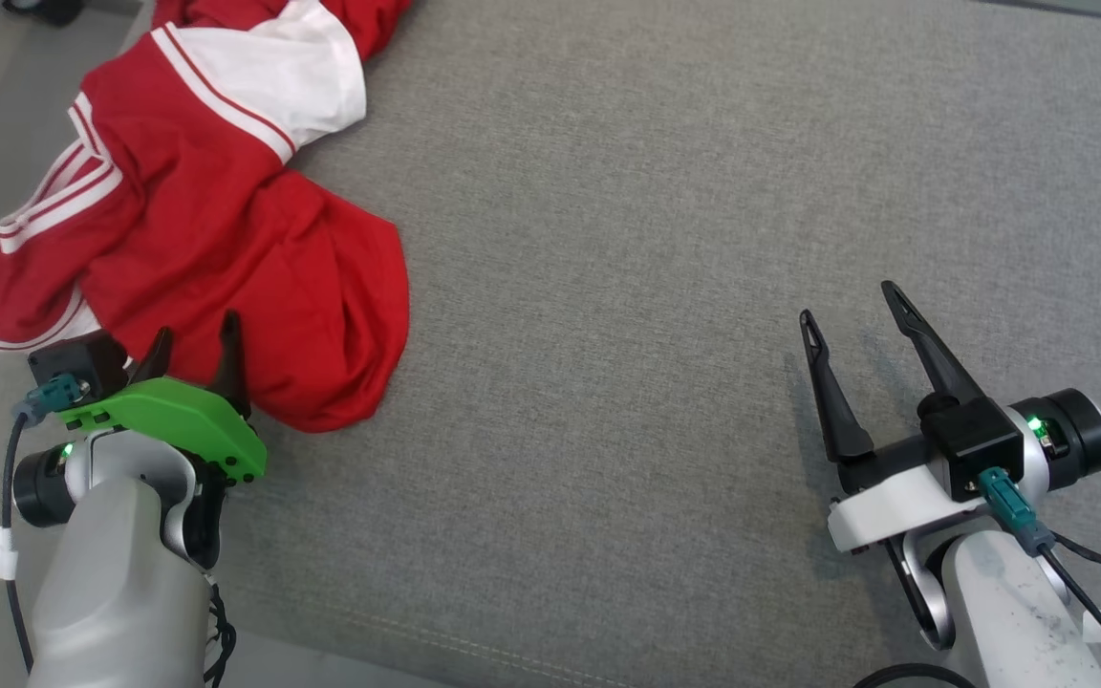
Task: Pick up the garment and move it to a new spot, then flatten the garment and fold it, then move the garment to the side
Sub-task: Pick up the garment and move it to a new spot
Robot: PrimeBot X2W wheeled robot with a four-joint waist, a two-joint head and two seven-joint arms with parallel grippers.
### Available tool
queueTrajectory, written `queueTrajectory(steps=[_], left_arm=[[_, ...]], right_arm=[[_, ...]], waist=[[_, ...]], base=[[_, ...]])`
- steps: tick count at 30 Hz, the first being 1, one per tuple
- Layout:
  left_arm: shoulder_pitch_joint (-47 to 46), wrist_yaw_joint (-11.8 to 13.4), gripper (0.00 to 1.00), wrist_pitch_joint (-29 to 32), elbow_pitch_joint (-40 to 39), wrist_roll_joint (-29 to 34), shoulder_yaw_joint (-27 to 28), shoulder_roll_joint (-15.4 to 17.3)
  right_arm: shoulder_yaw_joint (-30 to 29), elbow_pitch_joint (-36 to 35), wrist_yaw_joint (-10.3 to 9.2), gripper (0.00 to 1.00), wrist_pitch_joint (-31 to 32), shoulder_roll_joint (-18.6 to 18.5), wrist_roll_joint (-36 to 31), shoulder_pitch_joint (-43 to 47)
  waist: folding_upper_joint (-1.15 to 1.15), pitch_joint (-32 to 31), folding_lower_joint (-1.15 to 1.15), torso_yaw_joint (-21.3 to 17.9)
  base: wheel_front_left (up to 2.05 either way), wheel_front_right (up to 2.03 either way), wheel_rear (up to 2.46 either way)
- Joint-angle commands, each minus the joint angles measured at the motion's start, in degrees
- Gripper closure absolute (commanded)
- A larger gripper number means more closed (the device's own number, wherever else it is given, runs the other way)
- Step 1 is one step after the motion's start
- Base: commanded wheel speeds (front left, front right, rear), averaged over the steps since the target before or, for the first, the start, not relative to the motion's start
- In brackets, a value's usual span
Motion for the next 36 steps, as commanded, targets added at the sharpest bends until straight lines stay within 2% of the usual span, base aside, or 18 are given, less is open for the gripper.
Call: queueTrajectory(steps=[1, 5, 7, 15, 21, 29, 36], left_arm=[[-1.3, 0.1, 0.00, 0.3, 1.2, -1.0, 0.2, 0.2], [-4.1, 0.1, 0.00, 1.5, 9.9, -2.3, 0.5, 1.6], [-4.5, 0.1, 1.00, 1.3, 13.1, -1.8, -0.3, 1.4], [-4.2, 0.1, 1.00, -3.2, 17.5, -4.8, -2.8, 0.7], [-4.0, 0.1, 1.00, -7.2, 11.9, -8.1, -4.9, 1.9], [-1.8, 0.1, 1.00, -6.7, -4.4, -9.5, -14.3, 2.5], [0.9, 0.1, 1.00, -0.3, -25.6, -8.5, -21.9, 2.8]], right_arm=[[-0.1, -0.2, -0.02, 0.00, -0.2, -0.1, -0.4, -0.7], [0.2, 0.3, -0.02, 0.00, -0.2, 0.2, 0.0, -0.6], [0.1, 0.3, -0.02, 0.00, -0.2, 0.4, 0.3, -0.5], [-0.7, 0.8, -0.02, 0.00, -0.2, 0.7, 1.0, 1.8], [-0.2, 1.5, -0.02, 0.00, -0.2, 0.9, 2.4, 3.2], [1.6, 1.9, -0.02, 0.00, -0.2, 1.1, 6.4, 4.5], [2.7, 1.3, -0.02, 0.00, -0.2, 1.1, 10.2, 3.7]], waist=[[0.00, 5.1, -0.01, -3.9], [0.00, 4.6, -0.01, -5.0], [0.00, 4.3, -0.01, -5.4], [0.00, 1.5, -0.01, -5.0], [0.00, -1.8, -0.01, -4.6], [0.00, -6.1, -0.01, -6.6], [0.00, -7.5, -0.01, -13.9]], base=[[0.00, 0.00, 0.00], [0.00, 0.00, 0.00], [0.00, 0.00, 0.00], [0.00, 0.00, 0.00], [0.00, 0.00, 0.00], [0.00, 0.00, 0.00], [0.00, 0.00, 0.00]])
